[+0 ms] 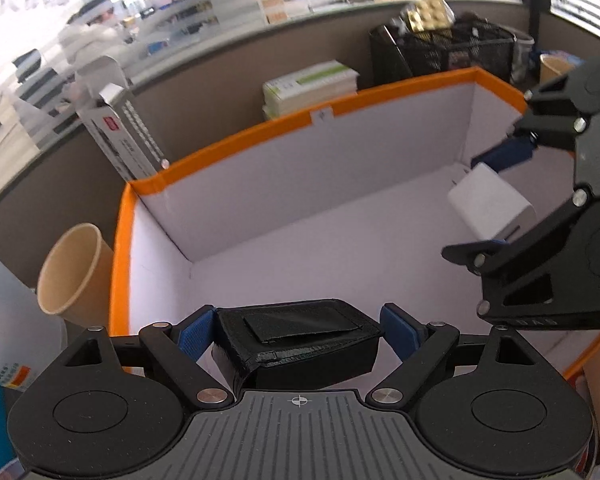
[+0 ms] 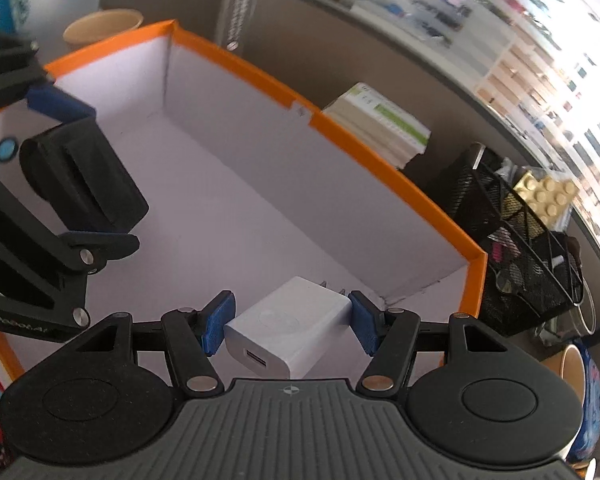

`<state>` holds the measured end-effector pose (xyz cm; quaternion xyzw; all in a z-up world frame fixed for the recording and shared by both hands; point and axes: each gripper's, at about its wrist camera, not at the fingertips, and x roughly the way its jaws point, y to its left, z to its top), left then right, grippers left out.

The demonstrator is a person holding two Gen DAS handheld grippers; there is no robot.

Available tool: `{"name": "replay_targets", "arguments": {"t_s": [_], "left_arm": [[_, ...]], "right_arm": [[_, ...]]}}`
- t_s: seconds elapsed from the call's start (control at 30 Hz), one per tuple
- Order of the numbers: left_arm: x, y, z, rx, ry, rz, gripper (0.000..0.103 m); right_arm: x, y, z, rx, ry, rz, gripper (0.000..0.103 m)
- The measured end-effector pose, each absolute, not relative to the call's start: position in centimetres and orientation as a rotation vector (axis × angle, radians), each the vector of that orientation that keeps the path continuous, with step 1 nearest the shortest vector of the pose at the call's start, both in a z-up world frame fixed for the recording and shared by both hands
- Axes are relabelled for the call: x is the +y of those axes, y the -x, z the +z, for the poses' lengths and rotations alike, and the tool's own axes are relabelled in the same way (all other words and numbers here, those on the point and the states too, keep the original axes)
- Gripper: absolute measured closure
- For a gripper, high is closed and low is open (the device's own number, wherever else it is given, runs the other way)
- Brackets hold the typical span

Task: Organize rigid objects
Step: 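Open left tool to drop wallet while right tool releases charger into box, then withdraw both tools from the box back toward the table items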

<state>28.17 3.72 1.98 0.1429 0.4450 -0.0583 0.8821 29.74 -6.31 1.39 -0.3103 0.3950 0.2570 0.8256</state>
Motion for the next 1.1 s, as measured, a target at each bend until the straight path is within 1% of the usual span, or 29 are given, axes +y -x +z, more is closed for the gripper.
{"name": "replay_targets", "arguments": {"t_s": [0.13, 0.4, 0.5, 0.57, 0.67, 0.73, 0.77, 0.8, 0.83, 1.0, 1.1], "left_arm": [[3.9, -28.3, 1.9, 0.940, -0.280, -0.115, 0.014], [3.8, -28.6, 1.7, 0.967, -0.283, -0.110, 0.013], [3.8, -28.7, 1.7, 0.968, -0.279, -0.107, 0.012], [3.7, -28.7, 1.7, 0.970, -0.273, -0.104, 0.011], [3.7, -28.6, 1.9, 0.963, -0.277, -0.081, 0.006], [3.8, -28.4, 2.1, 0.950, -0.277, -0.058, 0.000], [3.9, -28.3, 2.2, 0.946, -0.275, -0.054, 0.000], [4.0, -28.2, 2.3, 0.943, -0.267, -0.051, 0.000], [4.2, -28.1, 2.5, 0.942, -0.255, -0.045, 0.000], [5.1, -27.6, 4.1, 0.909, -0.176, -0.012, 0.000], [5.8, -26.6, 5.8, 0.847, -0.113, -0.018, 0.000]], "right_arm": [[-6.0, -30.1, 1.0, 0.881, 0.680, 0.559, 0.044], [-6.5, -31.9, 0.5, 1.028, 0.615, 0.593, 0.043], [-6.5, -32.0, 0.7, 1.004, 0.617, 0.565, 0.036], [-6.6, -32.3, 0.7, 0.994, 0.611, 0.557, 0.034], [-7.0, -31.8, 1.0, 0.971, 0.604, 0.551, 0.034], [-7.1, -31.5, 1.3, 0.951, 0.603, 0.549, 0.032], [-7.0, -31.0, 1.6, 0.938, 0.607, 0.544, 0.031], [-7.1, -30.8, 1.8, 0.920, 0.617, 0.524, 0.020], [-7.3, -30.7, 2.1, 0.899, 0.622, 0.501, 0.014], [-8.7, -29.6, 3.8, 0.845, 0.599, 0.484, 0.013], [-9.7, -28.7, 5.1, 0.792, 0.568, 0.489, 0.011]]}}
